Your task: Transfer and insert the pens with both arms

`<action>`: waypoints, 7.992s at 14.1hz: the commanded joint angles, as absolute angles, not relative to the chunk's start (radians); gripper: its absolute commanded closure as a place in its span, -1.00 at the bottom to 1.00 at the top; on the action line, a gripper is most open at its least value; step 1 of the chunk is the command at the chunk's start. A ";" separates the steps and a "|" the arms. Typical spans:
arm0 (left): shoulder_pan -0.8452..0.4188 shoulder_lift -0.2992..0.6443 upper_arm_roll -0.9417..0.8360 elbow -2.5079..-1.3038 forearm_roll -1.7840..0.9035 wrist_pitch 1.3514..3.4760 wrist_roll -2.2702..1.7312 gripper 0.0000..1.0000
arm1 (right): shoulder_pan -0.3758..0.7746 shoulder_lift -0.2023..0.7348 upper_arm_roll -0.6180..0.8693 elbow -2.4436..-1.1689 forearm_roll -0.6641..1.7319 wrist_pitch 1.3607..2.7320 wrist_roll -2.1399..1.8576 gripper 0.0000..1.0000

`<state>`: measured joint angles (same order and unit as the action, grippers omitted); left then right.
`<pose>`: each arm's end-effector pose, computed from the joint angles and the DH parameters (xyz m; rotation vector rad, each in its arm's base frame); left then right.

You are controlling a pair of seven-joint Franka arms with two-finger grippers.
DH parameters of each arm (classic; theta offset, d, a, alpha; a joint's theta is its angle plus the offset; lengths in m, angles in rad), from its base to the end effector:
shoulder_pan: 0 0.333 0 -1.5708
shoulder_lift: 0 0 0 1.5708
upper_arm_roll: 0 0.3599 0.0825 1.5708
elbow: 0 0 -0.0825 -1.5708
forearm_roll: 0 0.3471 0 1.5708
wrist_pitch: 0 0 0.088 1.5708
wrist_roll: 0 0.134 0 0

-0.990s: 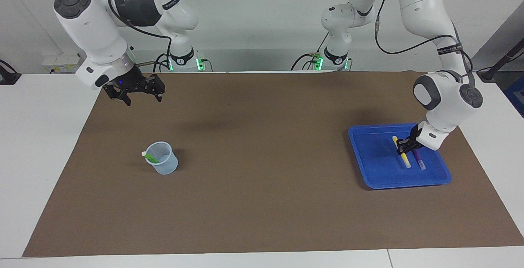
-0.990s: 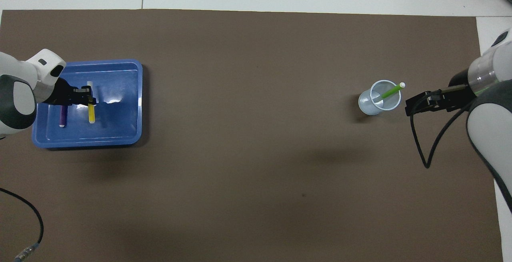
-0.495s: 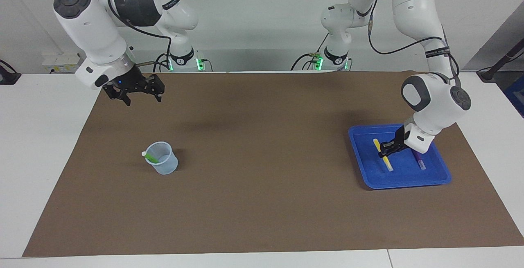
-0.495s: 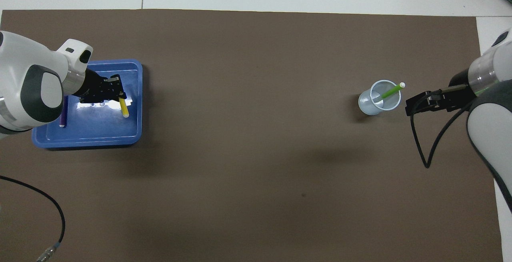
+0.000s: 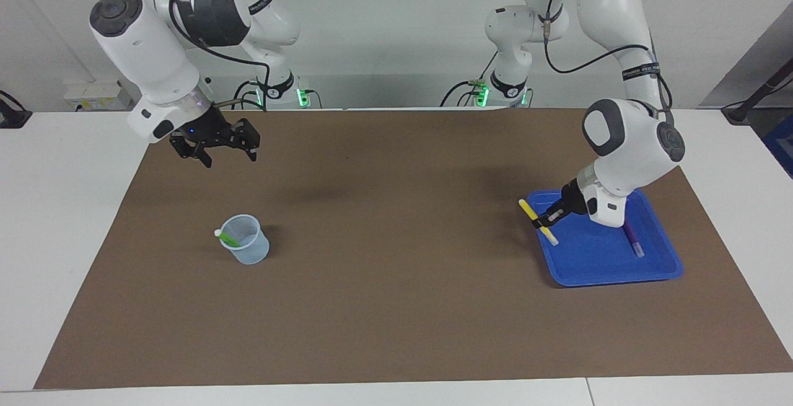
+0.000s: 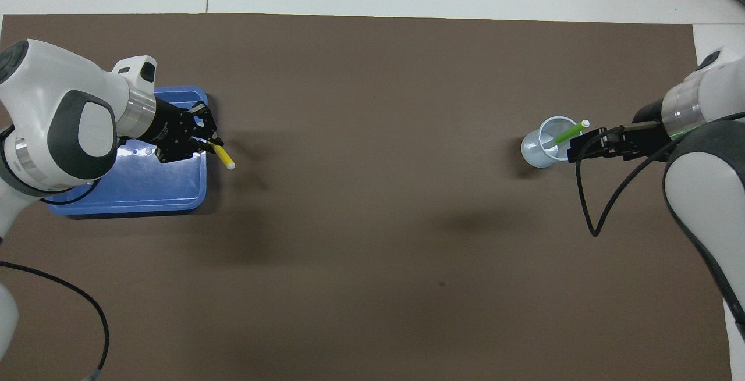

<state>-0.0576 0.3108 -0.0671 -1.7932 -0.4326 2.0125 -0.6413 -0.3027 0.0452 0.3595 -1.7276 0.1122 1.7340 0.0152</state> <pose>0.6002 -0.1069 0.4113 2.6029 0.9864 -0.3311 0.5361 0.0398 0.5651 -3.0159 -0.0321 0.0612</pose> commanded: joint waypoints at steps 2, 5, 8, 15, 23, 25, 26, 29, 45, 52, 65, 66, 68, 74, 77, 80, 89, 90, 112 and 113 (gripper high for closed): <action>-0.138 0.284 -0.055 -1.805 -0.500 2.006 -0.820 1.00 | -0.276 0.014 0.362 -1.799 0.251 1.853 0.130 -1.00; -0.231 0.287 -0.055 -1.805 -0.583 2.081 -0.975 1.00 | -0.184 0.035 0.362 -1.805 0.351 1.978 0.325 -1.00; -0.317 0.291 -0.054 -1.819 -0.607 2.182 -1.078 1.00 | -0.065 0.049 0.362 -1.835 0.399 2.142 0.562 -1.00; -0.412 0.293 -0.058 -1.816 -0.816 2.269 -1.213 1.00 | 0.074 0.074 0.362 -1.937 0.400 2.384 0.739 -0.56; -0.475 0.296 -0.080 -1.816 -0.934 2.373 -1.279 1.00 | 0.110 0.110 0.362 -1.947 0.400 2.434 0.752 0.05; -0.476 0.293 -0.080 -1.816 -0.936 2.369 -1.281 1.00 | 0.121 0.113 0.362 -1.948 0.400 2.434 0.750 0.09; -0.474 0.291 -0.080 -1.816 -0.936 2.367 -1.281 1.00 | 0.121 0.115 0.362 -1.948 0.400 2.434 0.749 0.12; -0.476 0.291 -0.080 -1.816 -0.937 2.367 -1.281 1.00 | 0.112 0.115 0.362 -1.954 0.400 2.434 0.735 0.14; -0.474 0.284 -0.078 -1.816 -0.936 2.358 -1.285 1.00 | 0.094 0.117 0.360 -1.957 0.400 2.434 0.698 0.98; -0.465 0.275 -0.075 -1.813 -0.933 2.358 -1.287 1.00 | 0.094 0.117 0.360 -1.954 0.400 2.434 0.698 1.00; -0.459 0.226 -0.071 -1.833 -0.902 2.336 -1.091 -1.00 | -0.035 0.089 0.350 -1.867 0.373 2.219 0.603 1.00; -0.457 0.213 -0.068 -1.842 -0.896 2.327 -1.086 -1.00 | -0.063 0.077 0.350 -1.858 0.341 2.168 0.574 1.00; -0.414 0.199 -0.067 -1.852 -0.811 2.258 -1.060 -1.00 | -0.113 0.049 0.350 -1.853 0.263 2.082 0.508 1.00; -0.247 0.184 -0.067 -1.829 -0.401 2.014 -0.599 -1.00 | -0.261 0.015 0.350 -1.784 0.151 1.855 0.232 1.00; -0.226 0.186 -0.067 -1.822 -0.154 2.017 -0.462 -1.00 | -0.310 0.015 0.350 -1.781 0.069 1.836 0.106 1.00; -0.146 0.186 -0.067 -1.835 -0.120 2.025 -0.254 -1.00 | -0.351 0.017 0.350 -1.786 0.032 1.858 0.003 1.00; 0.046 0.215 -0.067 -1.839 0.028 2.129 0.041 -0.95 | -0.347 0.092 0.354 -1.815 0.026 1.988 0.011 1.00; 0.067 0.221 -0.067 -1.838 0.028 2.143 0.078 -0.95 | -0.347 0.095 0.354 -1.825 0.026 2.003 0.011 1.00; 0.255 0.385 -0.068 -1.830 0.028 2.370 0.290 -0.62 | -0.331 0.161 0.356 -1.911 0.020 2.148 0.115 -1.00; 0.255 0.385 -0.067 -1.838 0.028 2.378 0.291 -0.62 | -0.330 0.155 0.357 -1.892 0.020 2.108 0.124 -1.00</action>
